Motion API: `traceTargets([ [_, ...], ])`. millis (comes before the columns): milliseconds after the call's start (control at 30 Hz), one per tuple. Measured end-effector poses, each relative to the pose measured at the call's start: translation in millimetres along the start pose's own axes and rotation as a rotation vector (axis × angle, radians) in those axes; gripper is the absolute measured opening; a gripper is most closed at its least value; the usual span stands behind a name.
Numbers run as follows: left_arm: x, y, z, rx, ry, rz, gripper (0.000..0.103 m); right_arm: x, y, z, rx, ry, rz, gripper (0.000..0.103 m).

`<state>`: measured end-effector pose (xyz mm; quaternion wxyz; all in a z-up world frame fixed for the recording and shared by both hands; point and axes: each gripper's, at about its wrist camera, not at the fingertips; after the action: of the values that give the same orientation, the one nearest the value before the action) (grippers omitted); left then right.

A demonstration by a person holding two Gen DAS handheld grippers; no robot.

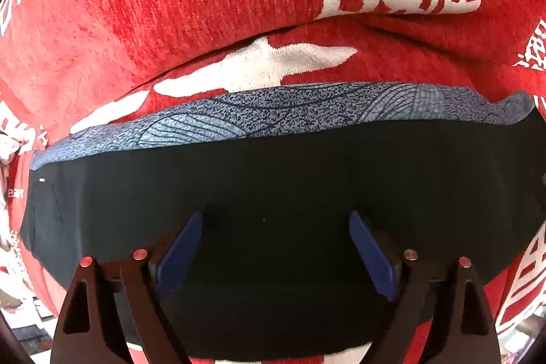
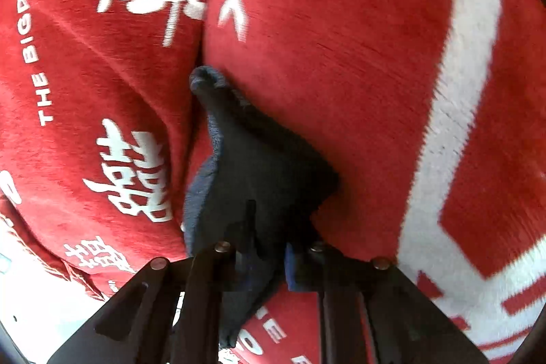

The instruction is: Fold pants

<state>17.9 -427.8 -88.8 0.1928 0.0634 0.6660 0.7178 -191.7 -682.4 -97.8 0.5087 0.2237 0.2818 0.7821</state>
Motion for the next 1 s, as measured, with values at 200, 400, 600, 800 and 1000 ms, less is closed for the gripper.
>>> traceTargets([
  [200,10.5,-2.6,-12.6,-0.012,-0.068,-0.022,0.089,3.0,19.5,38.3,0.104,0.232,0.001,0.013],
  [400,5.9,-2.4,10.2,0.013,-0.030,0.015,0.089,-1.2,8.4,-0.8,0.214,0.094,0.040,0.027],
  [600,12.8,6.2,67.8,0.007,0.036,0.026,0.089,28.2,32.7,10.0,0.140,0.102,0.069,0.034],
  [800,25.5,8.7,143.7,0.001,0.078,0.023,0.089,95.5,-9.4,55.5,0.025,0.171,0.224,0.034],
  [1000,35.4,7.5,209.1,0.016,0.090,0.019,0.089,201.4,-101.8,105.2,-0.094,0.162,0.393,0.034],
])
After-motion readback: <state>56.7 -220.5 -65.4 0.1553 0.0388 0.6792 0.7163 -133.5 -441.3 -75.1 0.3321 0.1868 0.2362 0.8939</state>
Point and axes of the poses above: each gripper's, at about its wrist camera, not at the fingertips, and y roughly against the way its jaws point, z to its left, x to its underside, and after that the axes turned 6 degrees about y, right-handed
